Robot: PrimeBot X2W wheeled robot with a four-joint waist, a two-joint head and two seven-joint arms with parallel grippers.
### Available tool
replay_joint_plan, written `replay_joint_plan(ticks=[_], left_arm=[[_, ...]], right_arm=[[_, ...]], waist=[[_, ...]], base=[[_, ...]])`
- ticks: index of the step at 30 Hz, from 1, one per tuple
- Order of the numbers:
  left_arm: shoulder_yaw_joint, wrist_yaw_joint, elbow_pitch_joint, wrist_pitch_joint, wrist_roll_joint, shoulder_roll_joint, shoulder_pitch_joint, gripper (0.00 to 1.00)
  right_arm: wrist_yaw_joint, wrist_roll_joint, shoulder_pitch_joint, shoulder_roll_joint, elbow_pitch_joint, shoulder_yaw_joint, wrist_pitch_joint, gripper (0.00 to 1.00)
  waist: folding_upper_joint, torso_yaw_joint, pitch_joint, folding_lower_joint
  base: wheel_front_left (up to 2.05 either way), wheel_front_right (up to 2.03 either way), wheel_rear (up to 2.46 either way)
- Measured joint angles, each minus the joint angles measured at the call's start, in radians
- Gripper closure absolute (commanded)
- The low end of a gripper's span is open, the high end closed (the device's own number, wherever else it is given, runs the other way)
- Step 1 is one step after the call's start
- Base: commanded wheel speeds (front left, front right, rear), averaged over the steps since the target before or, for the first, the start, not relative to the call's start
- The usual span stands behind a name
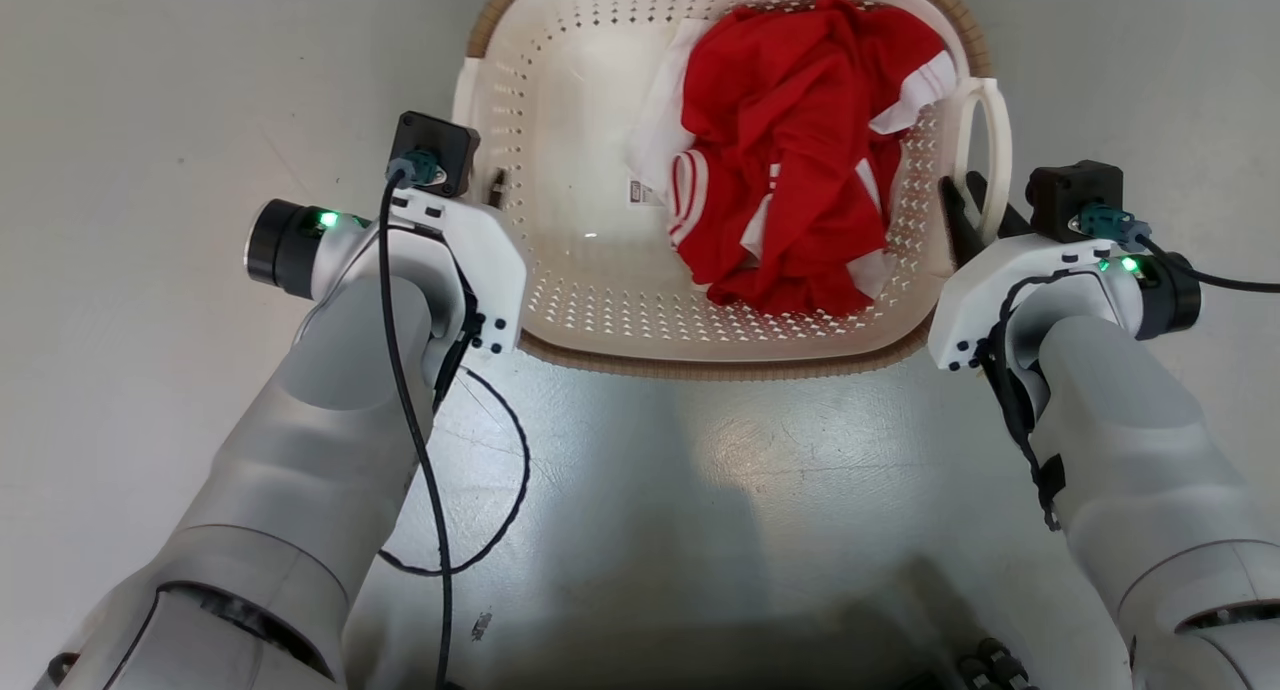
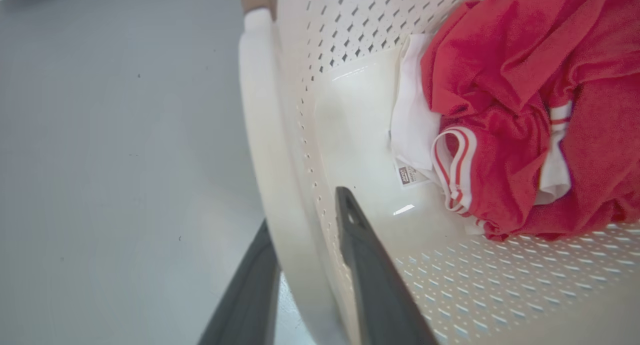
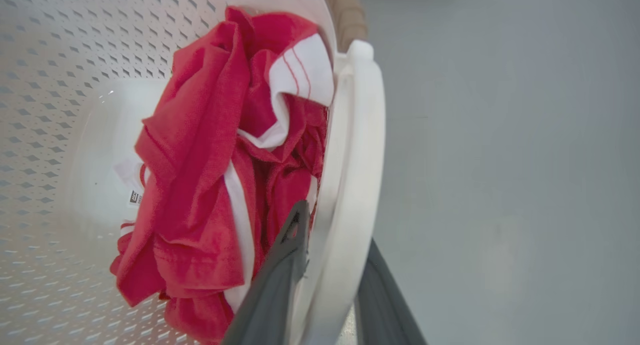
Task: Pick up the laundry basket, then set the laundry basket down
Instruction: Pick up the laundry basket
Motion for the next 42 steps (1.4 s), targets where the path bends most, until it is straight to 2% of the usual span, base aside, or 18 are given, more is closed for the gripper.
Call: replay_joint_plan(ticks=[2,4,15,24,31,42], left_arm=[[-0.004,0.007,0.002,-0.005,-0.003,0.003,0.0,1.0],[-0.01,0.013,0.002,-0.006,-0.015,0.003,-0.001,1.0],[-0.059,0.024,-0.007,0.004,-0.073,0.005,0.002,1.0],[-0.097,0.033,-0.019,0.013,-0.136,0.007,0.046,1.0],[-0.139,0.035,-0.023,0.031,-0.183,0.008,0.11,1.0],[-0.197,0.035,-0.024,0.072,-0.272,0.008,0.247,1.0]], right_arm=[[0.001,0.007,0.0,-0.001,0.002,0.004,-0.001,0.95],[0.002,0.014,0.0,0.001,0.005,0.009,-0.001,1.0],[0.002,0.039,0.001,-0.001,0.019,0.036,0.0,1.0],[0.002,0.039,0.015,-0.004,0.028,0.045,0.028,1.0],[0.002,0.058,0.058,-0.005,0.031,0.081,0.082,1.0],[0.002,0.141,0.146,-0.005,0.032,0.209,0.198,1.0]], waist=[[0.0,-0.001,0.0,0.0],[0.0,-0.003,-0.001,0.0],[0.0,0.006,-0.023,0.0],[0.0,0.022,-0.085,0.0],[-0.0001,0.034,-0.169,0.0],[0.0,0.035,-0.358,0.0]], base=[[0.0,0.0,0.0],[0.0,0.0,0.0],[0.0,0.0,0.0],[0.0,0.0,0.0],[0.0,0.0,0.0],[0.0,0.0,0.0]])
